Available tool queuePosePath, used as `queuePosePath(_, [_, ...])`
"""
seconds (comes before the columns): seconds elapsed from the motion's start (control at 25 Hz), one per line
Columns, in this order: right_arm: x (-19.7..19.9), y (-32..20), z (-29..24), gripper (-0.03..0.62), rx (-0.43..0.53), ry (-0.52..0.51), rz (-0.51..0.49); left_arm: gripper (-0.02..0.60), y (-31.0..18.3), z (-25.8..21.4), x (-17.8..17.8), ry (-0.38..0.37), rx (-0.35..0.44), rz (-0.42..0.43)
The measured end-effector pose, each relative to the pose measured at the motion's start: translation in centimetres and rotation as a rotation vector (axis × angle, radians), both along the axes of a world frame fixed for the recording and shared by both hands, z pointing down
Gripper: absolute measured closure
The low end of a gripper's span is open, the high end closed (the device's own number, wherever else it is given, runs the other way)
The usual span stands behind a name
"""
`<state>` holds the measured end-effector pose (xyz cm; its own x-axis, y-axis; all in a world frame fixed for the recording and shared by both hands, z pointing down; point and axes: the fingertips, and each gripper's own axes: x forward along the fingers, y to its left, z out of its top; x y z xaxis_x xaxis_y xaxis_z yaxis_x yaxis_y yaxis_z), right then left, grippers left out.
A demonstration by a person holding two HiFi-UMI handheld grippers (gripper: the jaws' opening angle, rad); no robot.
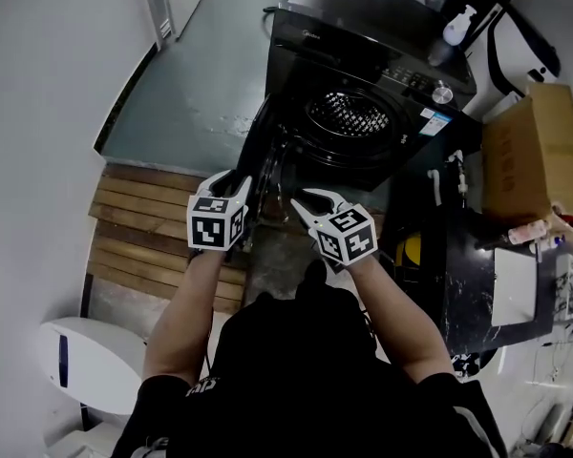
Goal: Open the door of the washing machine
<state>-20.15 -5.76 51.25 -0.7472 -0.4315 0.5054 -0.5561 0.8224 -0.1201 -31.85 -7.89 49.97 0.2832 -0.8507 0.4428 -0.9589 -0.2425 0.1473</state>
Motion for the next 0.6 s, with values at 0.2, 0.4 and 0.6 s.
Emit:
queuePosePath(0.2, [-0.4, -0.6, -0.7, 0.517, 0.013, -0.013, -0.009, 0.442, -0.2, -0.1, -3.4, -0.019, 0.000, -0.067])
queuePosePath(0.4, [-0.3, -1.5, -1.0, 0.520, 0.010, -0.028, -0.019, 0.436, -0.8, 0.0, -6.3, -0.019, -0.029, -0.113])
queuePosePath(0.6, [0.6, -2.5, -1.6, 0.520, 0.015, -0.042, -0.012, 0.428, -1.1, -0.1, -8.3, -0.046, -0.037, -0.150])
